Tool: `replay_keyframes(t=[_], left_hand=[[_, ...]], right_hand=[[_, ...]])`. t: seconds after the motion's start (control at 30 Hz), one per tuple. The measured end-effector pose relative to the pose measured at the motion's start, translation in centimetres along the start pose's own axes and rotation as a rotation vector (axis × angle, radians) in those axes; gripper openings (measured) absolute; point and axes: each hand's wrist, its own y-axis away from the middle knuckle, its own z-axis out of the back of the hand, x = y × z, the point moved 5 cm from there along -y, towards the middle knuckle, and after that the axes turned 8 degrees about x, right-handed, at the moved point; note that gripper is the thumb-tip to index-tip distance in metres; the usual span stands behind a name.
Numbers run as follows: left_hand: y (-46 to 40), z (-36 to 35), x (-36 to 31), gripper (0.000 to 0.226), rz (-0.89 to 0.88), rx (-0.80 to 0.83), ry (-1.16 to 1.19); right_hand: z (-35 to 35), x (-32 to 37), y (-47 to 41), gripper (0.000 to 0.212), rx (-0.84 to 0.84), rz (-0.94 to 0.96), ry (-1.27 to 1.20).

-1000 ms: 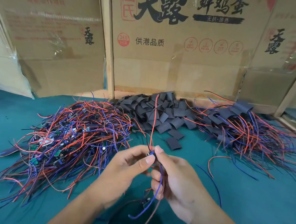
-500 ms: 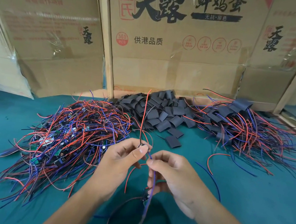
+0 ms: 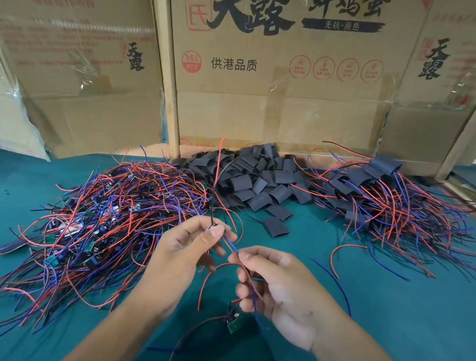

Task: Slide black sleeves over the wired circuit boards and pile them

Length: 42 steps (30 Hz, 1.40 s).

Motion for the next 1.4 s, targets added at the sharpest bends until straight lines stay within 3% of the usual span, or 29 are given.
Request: replay_keyframes(t=[0.17,0.47,0.73,0.8,0.93,1.07,1.17,1.27,1.33,1.4], left_hand=[[0.0,0.2,-0.1,0.018,-0.003,-0.003,0.043],[-0.1,-0.3,0.3,0.028,0.021,0.031,0.106],[0.1,-0.1,0.3,0.019,0.051,-0.002,0.050],[-0.1,0.5,1.0,0.014,0.126,-0.059,0.085],[0.0,1.7,2.6,0.027,0.357,-0.172,0.096],[0.5,2.9,1.7,0.029,0.432,-0.277,0.013],[1.1,4.8,-1.8,0.041,0.272,-0.476,-0.433],[3.0,4.5,-7.7,0.035,-0.234,-0.720,-0.911],[3.9,1.6,-9.2,0.028,-0.538,-0.632,-1.111],[3.6,-1.9,-7.7,0.019,-0.610,-0.332,-1.152]], right_hand=[[-0.2,0.0,0.0,0.016,0.029,-0.016,-0.027],[-0.7,-0.2,-0.1,0.014,0.100,0.005,0.064],[-0.7,-0.6,-0.2,0.021,0.110,-0.033,-0.116],[0.0,-0.6,-0.3,0.021,0.041,-0.019,-0.028],[1.8,-0.2,-0.4,0.022,-0.098,-0.007,0.303],[2.7,0.0,-0.3,0.021,-0.083,-0.081,0.471],[2.5,-0.4,-0.3,0.019,-0.003,-0.142,0.519],[2.1,-0.8,-0.3,0.018,0.028,-0.175,0.588],[1.7,-1.1,-0.4,0.018,0.037,-0.186,0.633],[1.4,-1.4,-0.5,0.020,0.045,-0.187,0.662]])
